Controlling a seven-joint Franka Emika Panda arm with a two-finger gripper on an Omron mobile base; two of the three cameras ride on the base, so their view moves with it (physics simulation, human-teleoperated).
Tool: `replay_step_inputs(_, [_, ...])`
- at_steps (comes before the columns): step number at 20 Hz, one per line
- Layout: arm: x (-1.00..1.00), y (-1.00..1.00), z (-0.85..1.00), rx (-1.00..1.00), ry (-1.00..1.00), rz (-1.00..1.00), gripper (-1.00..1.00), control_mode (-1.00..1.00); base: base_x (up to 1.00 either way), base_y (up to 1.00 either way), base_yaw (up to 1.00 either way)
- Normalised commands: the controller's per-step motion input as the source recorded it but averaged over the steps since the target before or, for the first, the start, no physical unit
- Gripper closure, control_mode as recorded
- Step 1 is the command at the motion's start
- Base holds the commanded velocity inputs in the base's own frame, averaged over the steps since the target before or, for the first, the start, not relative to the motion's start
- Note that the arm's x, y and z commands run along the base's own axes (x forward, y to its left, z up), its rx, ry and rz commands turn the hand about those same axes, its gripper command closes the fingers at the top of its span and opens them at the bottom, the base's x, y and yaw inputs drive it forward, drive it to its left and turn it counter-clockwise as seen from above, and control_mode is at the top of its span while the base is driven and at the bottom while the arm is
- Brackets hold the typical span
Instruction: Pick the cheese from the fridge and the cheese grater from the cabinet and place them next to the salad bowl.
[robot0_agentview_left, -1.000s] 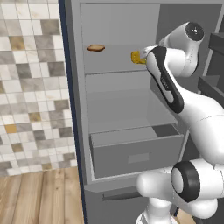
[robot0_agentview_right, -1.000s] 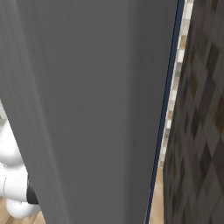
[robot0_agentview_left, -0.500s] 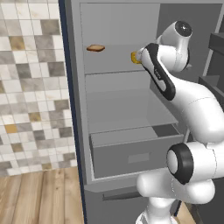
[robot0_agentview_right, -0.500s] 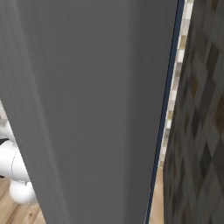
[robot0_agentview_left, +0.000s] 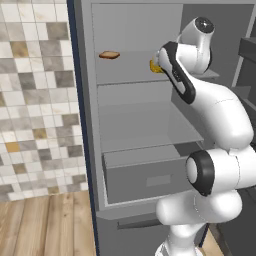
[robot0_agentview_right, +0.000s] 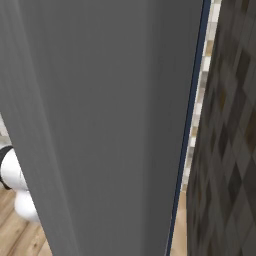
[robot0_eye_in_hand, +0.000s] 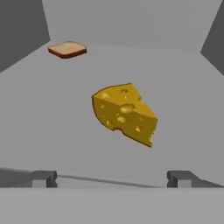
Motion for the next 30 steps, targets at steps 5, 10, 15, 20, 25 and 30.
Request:
replay_step_inputs(5, [0.23,0.00,-0.03,0.00,-0.01,0.06,-1.00,-1.00,0.00,0.00,0.00])
replay_step_inputs(10, [0.02,-0.03,0.00,0.00,0.00,0.13,-1.00,-1.00,0.00,0.00,0.00])
replay_step_inputs(15, [0.04,-0.11,-0.01,-0.02,-0.01,0.06,-1.00,-1.00,0.00,0.00,0.00])
replay_step_inputs(20, [0.15,0.00,-0.09,-0.06,0.00,0.00,-1.00,-1.00,0.00,0.00,0.00])
replay_step_inputs(25, [0.27,0.00,-0.04,-0.05,0.00,0.00,-1.00,-1.00,0.00,0.00,0.00])
replay_step_inputs(30, [0.23,0.05,0.00,-0.04,0.00,0.00,-1.00,-1.00,0.00,0.00,0.00])
